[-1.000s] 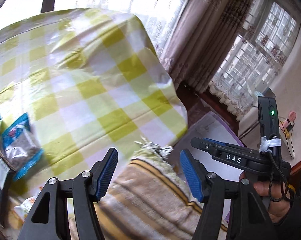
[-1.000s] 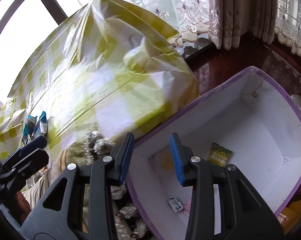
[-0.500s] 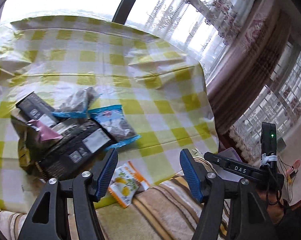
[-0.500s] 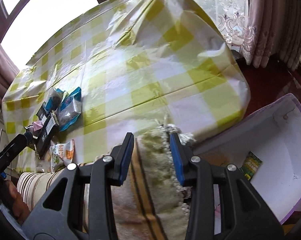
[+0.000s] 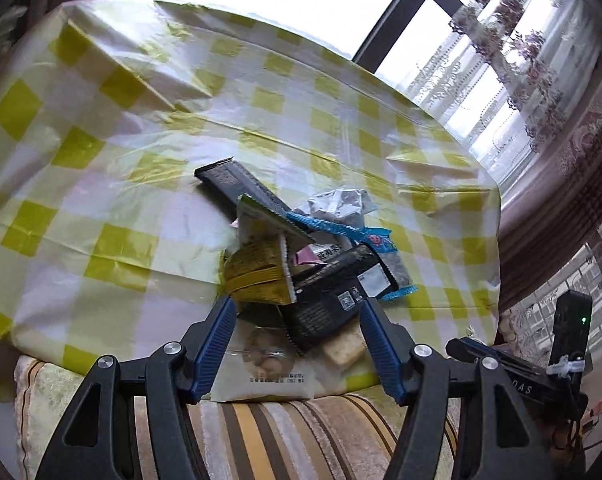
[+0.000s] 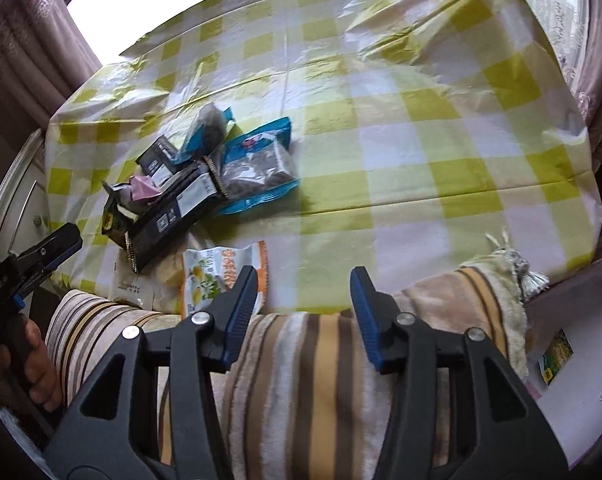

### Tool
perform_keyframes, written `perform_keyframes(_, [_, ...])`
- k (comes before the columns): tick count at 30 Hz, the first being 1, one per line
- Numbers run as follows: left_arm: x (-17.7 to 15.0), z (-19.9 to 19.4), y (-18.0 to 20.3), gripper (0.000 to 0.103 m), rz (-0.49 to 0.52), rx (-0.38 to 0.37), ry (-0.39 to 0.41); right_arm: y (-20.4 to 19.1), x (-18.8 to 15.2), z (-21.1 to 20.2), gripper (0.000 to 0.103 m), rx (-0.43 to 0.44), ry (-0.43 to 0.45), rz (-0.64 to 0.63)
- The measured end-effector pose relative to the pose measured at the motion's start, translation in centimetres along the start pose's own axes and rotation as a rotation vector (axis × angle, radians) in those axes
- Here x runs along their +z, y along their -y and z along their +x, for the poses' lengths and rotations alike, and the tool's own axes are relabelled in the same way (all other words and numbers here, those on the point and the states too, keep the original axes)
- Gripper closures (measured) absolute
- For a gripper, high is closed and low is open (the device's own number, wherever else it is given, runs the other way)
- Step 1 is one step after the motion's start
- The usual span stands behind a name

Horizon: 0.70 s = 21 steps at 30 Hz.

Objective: Organize snacks
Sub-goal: 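Move both tools back over the snack pile, then grasp the yellow wafer pack with the left gripper while the right grasps the lemon-print bag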

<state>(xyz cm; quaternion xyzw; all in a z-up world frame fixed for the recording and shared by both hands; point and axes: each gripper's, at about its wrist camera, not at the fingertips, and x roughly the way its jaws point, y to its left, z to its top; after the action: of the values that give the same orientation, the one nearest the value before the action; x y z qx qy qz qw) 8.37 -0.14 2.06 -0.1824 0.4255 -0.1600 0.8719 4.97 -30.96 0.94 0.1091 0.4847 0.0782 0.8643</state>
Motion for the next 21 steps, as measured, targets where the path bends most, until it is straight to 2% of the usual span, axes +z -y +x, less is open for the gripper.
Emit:
perform_keyframes(2, [0.1, 0.5, -0.4, 0.038, -0.017, 0.011, -0.021, -1.1, 0.1, 0.7, 0.042, 0.026, -0.023, -0.036])
perform_keyframes(9, [1.2, 2.2, -0.9, 0.038, -0.024, 0.042, -0.066, -3.2, 0.2, 3.1, 0.039, 0.083, -0.101, -0.092])
perform_keyframes(13, [1.8, 3.6, -0.9, 0.038, -0.025, 0.054, -0.101, -3.7, 0.2, 4.3, 0.039, 0.089, -0.135, -0.106])
perform_keyframes(17, [2.2, 4.9, -1.6, 0.038, -0.057, 0.064, -0.119, -4.4, 0.5, 5.3, 0.033, 0.082, -0.151, -0.129])
perform_keyframes(19, [2.3, 5.4, -2.3, 0.044, -0.083, 0.072, -0.13, -4.7, 0.7, 6.0, 0.033, 0.077, -0.16, -0.131])
perform_keyframes(21, [2.1, 5.8, -3.0, 0.061, -0.119, 0.066, -0.147, -4.7, 0.7, 6.1, 0.032, 0.076, -0.158, -0.133])
